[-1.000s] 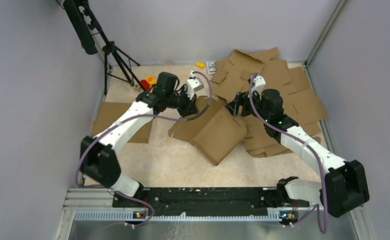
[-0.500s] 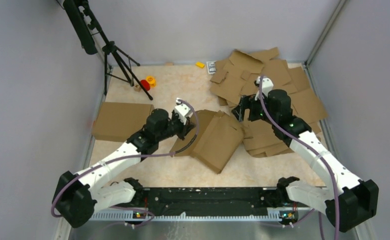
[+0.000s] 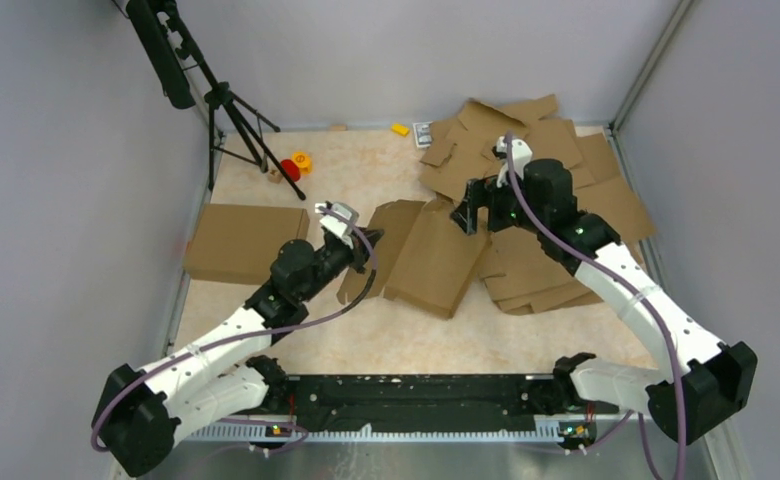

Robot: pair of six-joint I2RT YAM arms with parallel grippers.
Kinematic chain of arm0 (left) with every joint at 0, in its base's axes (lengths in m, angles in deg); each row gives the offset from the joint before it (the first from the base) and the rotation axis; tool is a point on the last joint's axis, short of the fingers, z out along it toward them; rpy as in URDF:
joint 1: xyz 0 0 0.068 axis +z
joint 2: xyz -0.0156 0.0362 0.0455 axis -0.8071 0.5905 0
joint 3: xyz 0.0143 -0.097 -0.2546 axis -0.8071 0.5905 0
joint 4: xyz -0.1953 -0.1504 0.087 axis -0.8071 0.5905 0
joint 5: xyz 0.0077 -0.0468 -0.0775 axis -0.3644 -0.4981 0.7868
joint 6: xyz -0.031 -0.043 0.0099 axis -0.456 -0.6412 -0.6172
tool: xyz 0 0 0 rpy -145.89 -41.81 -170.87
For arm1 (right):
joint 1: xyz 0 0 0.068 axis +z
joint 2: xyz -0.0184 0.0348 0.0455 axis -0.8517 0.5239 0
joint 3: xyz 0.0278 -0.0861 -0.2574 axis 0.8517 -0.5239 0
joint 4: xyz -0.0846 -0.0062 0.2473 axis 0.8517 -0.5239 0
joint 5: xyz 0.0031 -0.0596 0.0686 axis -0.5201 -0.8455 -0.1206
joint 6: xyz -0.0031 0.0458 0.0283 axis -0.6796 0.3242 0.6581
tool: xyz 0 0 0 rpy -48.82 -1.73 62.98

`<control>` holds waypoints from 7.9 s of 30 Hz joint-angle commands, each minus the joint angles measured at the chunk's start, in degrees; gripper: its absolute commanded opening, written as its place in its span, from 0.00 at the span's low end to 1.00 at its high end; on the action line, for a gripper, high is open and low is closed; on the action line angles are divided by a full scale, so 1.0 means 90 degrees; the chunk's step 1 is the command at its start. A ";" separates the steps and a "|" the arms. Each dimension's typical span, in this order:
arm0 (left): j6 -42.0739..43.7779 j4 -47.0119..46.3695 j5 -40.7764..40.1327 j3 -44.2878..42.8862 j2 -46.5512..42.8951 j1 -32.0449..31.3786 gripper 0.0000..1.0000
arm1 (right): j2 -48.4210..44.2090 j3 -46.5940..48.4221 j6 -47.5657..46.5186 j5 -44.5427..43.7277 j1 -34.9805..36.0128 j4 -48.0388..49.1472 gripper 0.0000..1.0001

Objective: Fold the paper box
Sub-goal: Fold the paper box at the center of the board.

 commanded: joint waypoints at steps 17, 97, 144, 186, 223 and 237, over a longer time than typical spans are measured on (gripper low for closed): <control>-0.0075 -0.3719 -0.0556 0.1684 0.0027 -0.0139 0.06 | -0.1403 -0.2340 0.1223 -0.1173 0.0060 0.1321 0.95; 0.1678 -0.1859 0.1013 0.0325 0.0667 -0.0248 0.12 | -0.1158 -0.0009 -0.1098 0.0566 0.0132 0.0111 0.82; 0.1759 0.6920 -0.1767 -0.4150 0.1359 -0.0272 0.00 | -0.2362 -0.2978 0.0084 -0.0239 0.0125 0.3075 0.88; 0.1582 0.7700 0.0314 -0.4117 0.0980 0.0007 0.00 | 0.0604 -0.3739 -0.0346 -0.0992 0.0796 0.7106 0.31; 0.1918 0.8385 -0.0152 -0.5859 0.3185 0.0007 0.07 | -0.0629 -0.4377 -0.0420 -0.1037 0.0894 0.7288 0.63; 0.2062 0.8277 0.0007 -0.5590 0.3076 -0.0089 0.10 | -0.2301 -0.3548 0.0698 -0.1368 0.0864 0.4780 0.88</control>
